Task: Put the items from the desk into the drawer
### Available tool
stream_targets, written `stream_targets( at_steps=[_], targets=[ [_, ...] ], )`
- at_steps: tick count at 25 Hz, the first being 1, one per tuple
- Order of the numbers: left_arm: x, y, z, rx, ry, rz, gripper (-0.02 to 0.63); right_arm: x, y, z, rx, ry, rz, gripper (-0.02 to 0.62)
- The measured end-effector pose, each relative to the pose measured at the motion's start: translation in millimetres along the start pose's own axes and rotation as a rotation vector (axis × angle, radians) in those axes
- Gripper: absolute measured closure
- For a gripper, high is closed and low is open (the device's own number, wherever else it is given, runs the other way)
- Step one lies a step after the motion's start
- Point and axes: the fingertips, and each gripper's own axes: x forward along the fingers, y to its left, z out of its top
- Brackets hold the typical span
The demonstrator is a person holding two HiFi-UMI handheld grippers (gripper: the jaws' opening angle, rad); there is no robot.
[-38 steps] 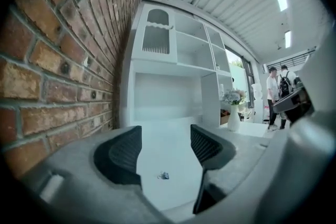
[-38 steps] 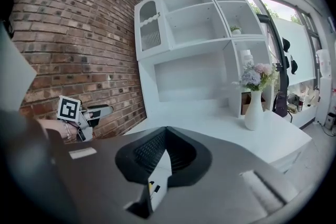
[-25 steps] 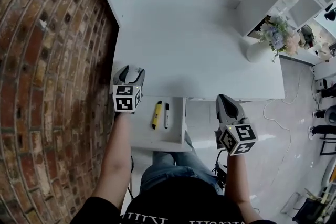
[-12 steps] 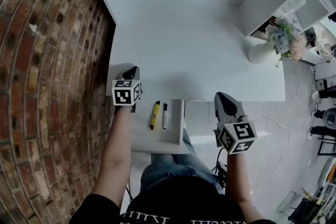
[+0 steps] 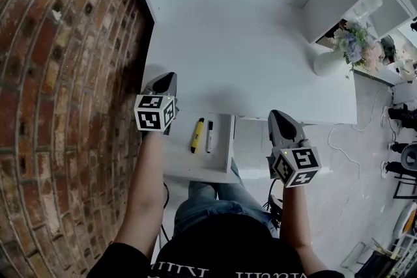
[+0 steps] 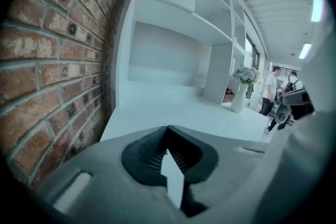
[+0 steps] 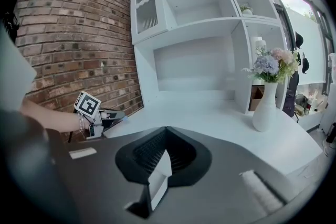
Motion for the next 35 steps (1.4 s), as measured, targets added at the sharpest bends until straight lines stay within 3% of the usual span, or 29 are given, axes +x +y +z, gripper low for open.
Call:
stream_targets(
  at_steps=[11, 17, 24, 35],
  targets=[
    [-89.3, -17.2, 67.1, 0.101, -0.236, 0.001, 0.607, -16.8, 37.8, -4.3, -0.015, -0.023, 0.039, 0.588],
    [-118.1, -22.7, 71.4, 0.136, -0.285, 0.002, 0.607, -19.8, 50.6, -7.7, -0.013, -0.022, 0.056, 0.588],
    [-123.1, -20.2, 26.3, 0.082, -0.223, 0.002, 0.607, -16.8, 61.0, -24.9, -0.010, 0.010, 0.068, 0.589],
    [-111.1, -31.5, -87.8, -0.020, -0.015, -0.038, 0.607, -7.2, 68.5, -47.3, -0.034, 0.076, 0.081, 0.588]
  ],
)
